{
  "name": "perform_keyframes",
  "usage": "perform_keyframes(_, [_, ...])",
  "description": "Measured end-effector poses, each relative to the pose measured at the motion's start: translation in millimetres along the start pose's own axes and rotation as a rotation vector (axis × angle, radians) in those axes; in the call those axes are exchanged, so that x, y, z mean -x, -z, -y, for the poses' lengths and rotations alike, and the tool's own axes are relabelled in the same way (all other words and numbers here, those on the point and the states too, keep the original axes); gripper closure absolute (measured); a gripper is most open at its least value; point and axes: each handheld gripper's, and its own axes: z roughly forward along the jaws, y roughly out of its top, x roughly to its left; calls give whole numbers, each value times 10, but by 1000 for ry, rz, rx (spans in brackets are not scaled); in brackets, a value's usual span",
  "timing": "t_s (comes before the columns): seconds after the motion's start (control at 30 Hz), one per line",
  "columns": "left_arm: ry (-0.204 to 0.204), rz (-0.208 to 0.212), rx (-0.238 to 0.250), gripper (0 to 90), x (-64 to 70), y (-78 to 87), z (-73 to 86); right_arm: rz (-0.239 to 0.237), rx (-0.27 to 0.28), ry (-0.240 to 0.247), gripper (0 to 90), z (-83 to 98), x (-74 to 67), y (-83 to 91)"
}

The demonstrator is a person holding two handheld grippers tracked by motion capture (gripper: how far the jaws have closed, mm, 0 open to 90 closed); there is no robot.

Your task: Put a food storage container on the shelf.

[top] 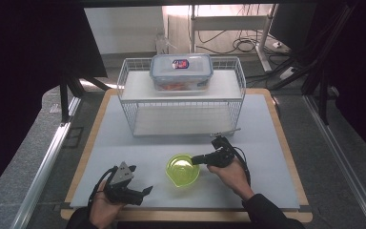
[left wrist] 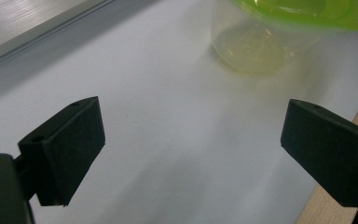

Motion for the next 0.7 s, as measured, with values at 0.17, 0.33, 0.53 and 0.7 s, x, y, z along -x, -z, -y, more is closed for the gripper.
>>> perform_keyframes(0.17, [-5, -1, -2, 65, 4, -1, 0, -36, -4, -23, 814, -18, -28, 22])
perform_keyframes(0.33, [-6, -3, 0, 65, 3, 4, -1, -51, 10, -21, 823, -37, -59, 72])
perform_keyframes(0.53, [-7, -7, 1, 65, 5, 5, -2, -53, 39, -31, 832, -59, -67, 154])
perform_keyframes(0.7, [-4, -9, 8, 66, 2, 10, -2, -53, 60, -29, 842, -76, -63, 220])
